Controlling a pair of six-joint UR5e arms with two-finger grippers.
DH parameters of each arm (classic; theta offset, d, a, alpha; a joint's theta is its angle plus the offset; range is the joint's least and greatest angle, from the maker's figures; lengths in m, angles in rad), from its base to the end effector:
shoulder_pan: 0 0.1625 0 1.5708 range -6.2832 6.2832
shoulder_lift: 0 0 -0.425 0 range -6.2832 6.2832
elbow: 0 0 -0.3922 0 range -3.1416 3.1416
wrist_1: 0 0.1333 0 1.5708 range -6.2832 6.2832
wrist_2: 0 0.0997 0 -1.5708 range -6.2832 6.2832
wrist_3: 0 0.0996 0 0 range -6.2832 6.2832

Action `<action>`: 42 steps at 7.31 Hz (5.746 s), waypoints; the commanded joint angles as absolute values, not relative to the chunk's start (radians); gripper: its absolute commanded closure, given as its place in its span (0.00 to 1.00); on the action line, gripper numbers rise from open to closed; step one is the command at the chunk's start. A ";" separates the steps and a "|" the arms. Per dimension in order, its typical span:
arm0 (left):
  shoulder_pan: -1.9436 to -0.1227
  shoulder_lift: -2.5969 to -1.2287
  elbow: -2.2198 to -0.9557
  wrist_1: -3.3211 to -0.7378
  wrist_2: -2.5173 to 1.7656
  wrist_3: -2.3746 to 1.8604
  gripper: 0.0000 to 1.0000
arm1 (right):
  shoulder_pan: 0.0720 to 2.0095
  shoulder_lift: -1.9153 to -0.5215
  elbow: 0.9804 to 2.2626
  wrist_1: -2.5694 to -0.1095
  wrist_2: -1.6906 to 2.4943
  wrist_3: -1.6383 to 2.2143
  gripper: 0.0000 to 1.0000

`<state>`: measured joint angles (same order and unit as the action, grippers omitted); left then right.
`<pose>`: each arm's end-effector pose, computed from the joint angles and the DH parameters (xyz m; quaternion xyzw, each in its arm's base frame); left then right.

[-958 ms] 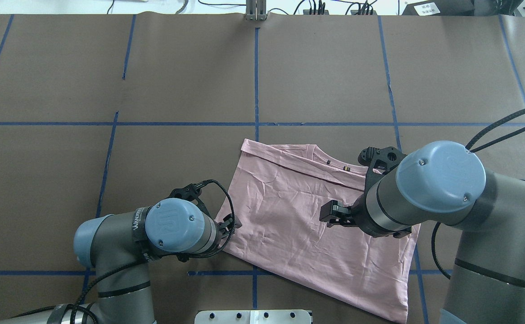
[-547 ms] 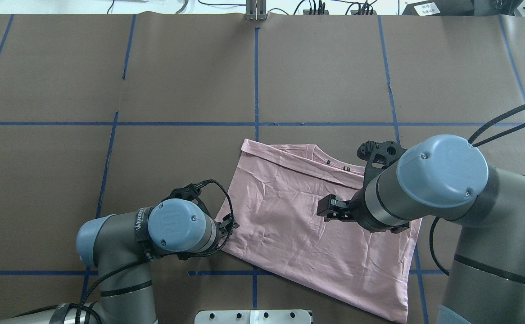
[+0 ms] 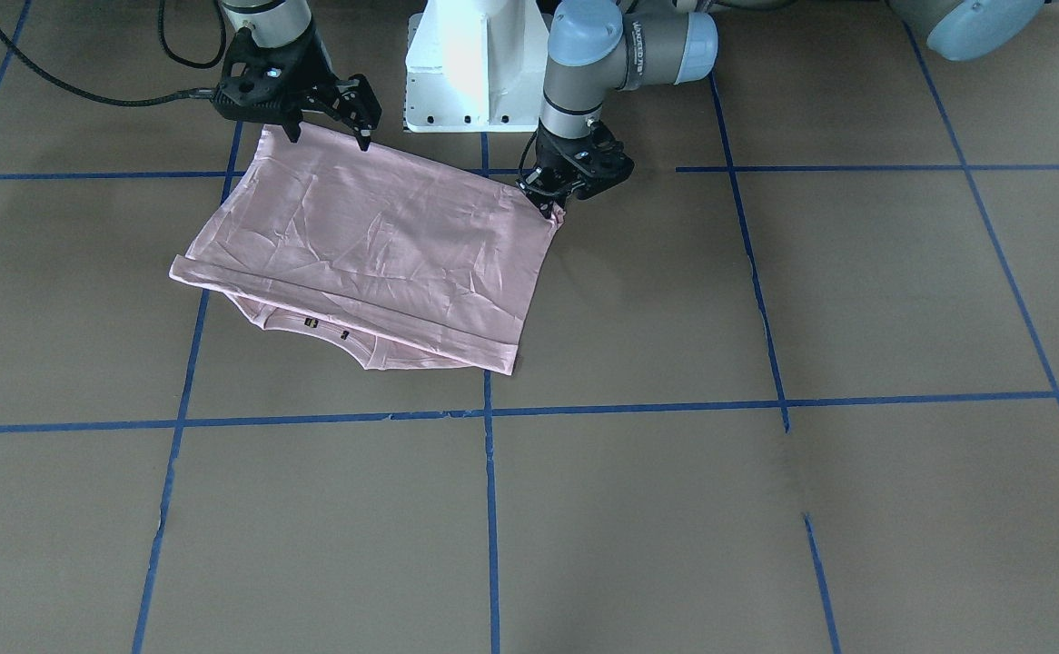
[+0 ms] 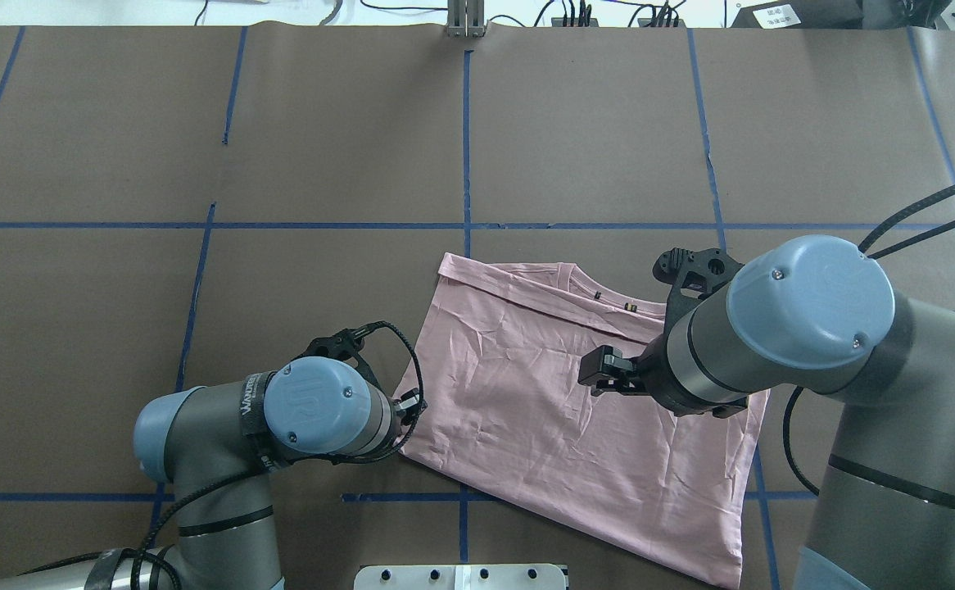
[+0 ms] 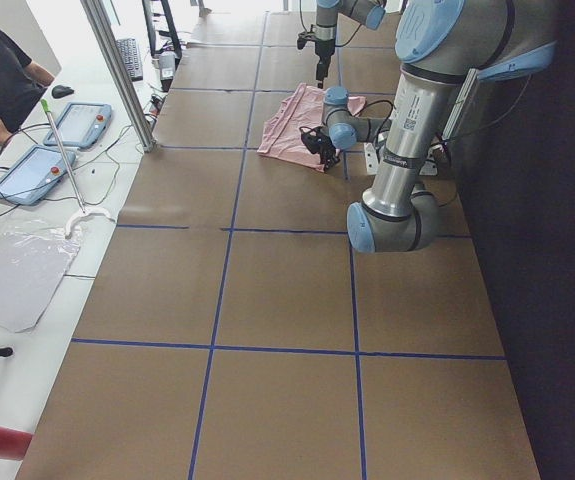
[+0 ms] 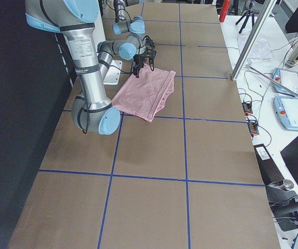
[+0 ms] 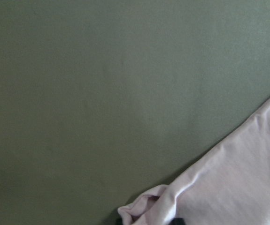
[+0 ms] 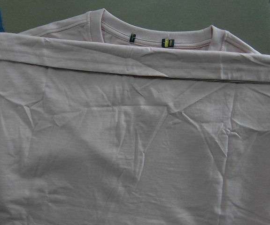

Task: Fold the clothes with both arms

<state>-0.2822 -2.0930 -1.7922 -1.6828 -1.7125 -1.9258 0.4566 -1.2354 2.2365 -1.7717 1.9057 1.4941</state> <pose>0.5819 -0.2929 0.2547 -0.0794 0.4112 -0.2564 0.8711 -0.3940 -0.3056 0.2276 -0.0469 -0.4109 0.1077 0.9041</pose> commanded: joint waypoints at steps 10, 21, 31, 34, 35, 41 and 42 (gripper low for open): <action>-0.662 -2.300 -1.440 -1.854 -1.669 -1.585 1.00 | 0.495 -1.226 2.235 -1.723 1.904 1.494 0.00; -0.745 -2.582 -0.807 -2.418 -1.587 -1.348 0.00 | 0.508 -1.171 2.160 -1.721 1.853 1.489 0.00; -0.372 -2.006 -1.853 -1.689 -1.685 -2.086 0.00 | 0.531 -1.137 2.152 -1.721 1.861 1.448 0.00; -0.304 -2.008 -1.841 -1.687 -1.677 -2.140 0.00 | 0.532 -1.135 2.154 -1.721 1.856 1.448 0.00; -0.290 -2.011 -1.836 -1.675 -1.675 -2.140 0.00 | 0.534 -1.135 2.155 -1.721 1.858 1.448 0.00; -0.287 -2.019 -1.830 -1.666 -1.648 -2.145 0.35 | 0.537 -1.140 2.160 -1.721 1.858 1.448 0.00; -0.287 -2.020 -1.829 -1.666 -1.643 -2.145 0.43 | 0.538 -1.140 2.160 -1.721 1.858 1.448 0.00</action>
